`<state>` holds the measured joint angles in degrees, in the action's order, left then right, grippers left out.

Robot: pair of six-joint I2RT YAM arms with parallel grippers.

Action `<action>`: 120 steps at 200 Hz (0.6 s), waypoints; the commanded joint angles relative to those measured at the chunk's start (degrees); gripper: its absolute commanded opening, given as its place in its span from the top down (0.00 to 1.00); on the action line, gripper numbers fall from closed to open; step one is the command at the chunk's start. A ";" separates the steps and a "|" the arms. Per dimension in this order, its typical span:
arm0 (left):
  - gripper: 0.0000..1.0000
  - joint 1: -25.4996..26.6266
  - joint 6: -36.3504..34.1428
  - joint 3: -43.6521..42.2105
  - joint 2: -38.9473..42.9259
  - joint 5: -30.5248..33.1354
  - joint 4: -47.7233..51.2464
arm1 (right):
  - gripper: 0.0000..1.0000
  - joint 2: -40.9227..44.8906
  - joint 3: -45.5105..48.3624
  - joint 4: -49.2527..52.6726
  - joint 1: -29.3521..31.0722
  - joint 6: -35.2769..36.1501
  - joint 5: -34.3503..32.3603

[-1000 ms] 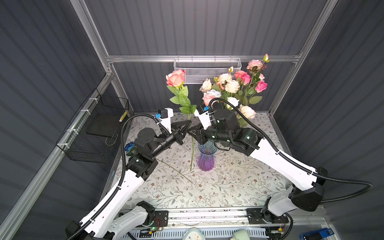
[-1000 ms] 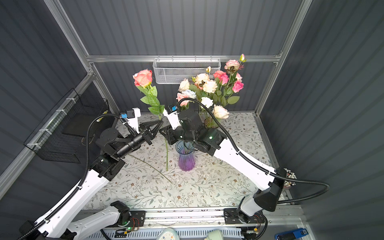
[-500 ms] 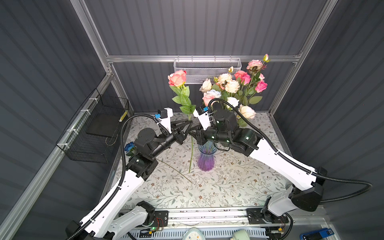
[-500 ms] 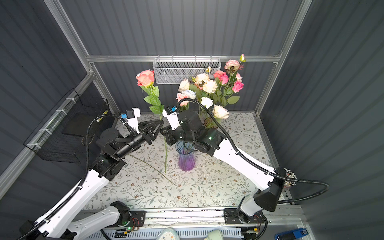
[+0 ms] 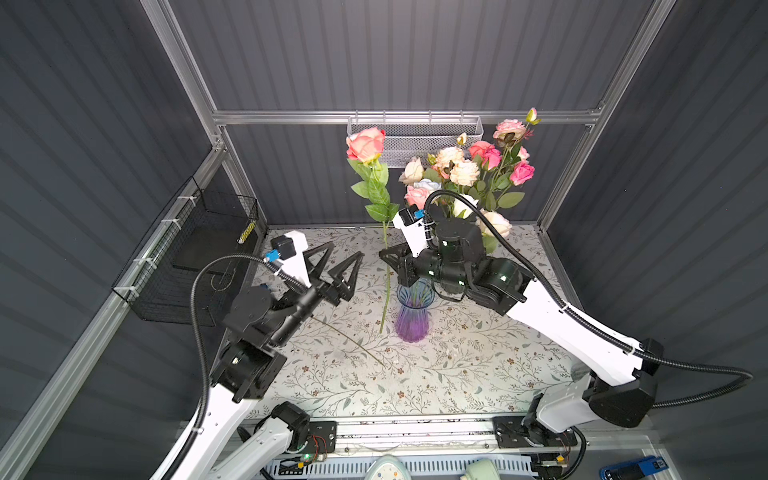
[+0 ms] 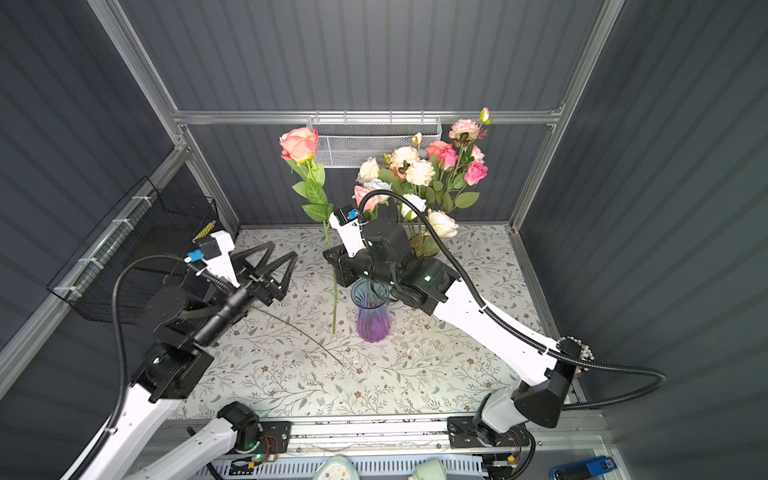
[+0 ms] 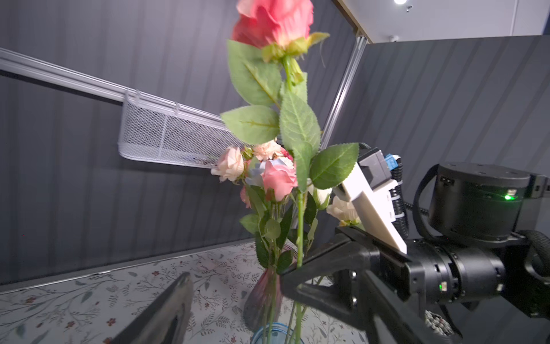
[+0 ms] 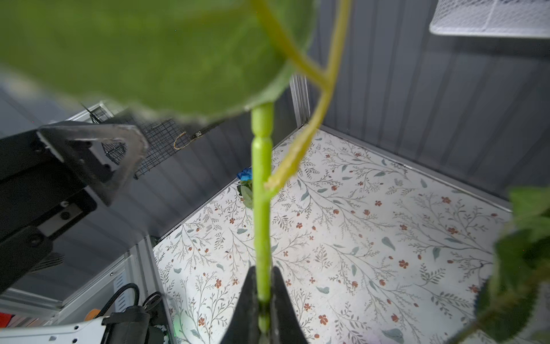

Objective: Arrange the flowers into the vase
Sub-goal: 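Open the left gripper and draw it back while the right gripper lifts the pink rose, then lower the pink rose stem into the blue-purple vase with the right gripper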

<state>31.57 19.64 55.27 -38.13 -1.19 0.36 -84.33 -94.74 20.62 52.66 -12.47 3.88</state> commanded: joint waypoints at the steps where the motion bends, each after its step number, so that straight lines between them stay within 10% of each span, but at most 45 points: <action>1: 0.08 0.28 0.41 -5.12 3.64 11.53 6.37 | 0.92 2.99 -2.12 -1.24 0.25 4.14 -5.40; 120: 0.06 0.25 2.87 -9.02 0.97 13.82 7.84 | 0.95 9.97 1.81 -3.15 -3.24 9.91 -16.30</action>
<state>31.57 22.28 44.69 -36.84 12.45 8.14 -73.58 -94.08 17.10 50.50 -2.90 -11.25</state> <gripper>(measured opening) 0.939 0.075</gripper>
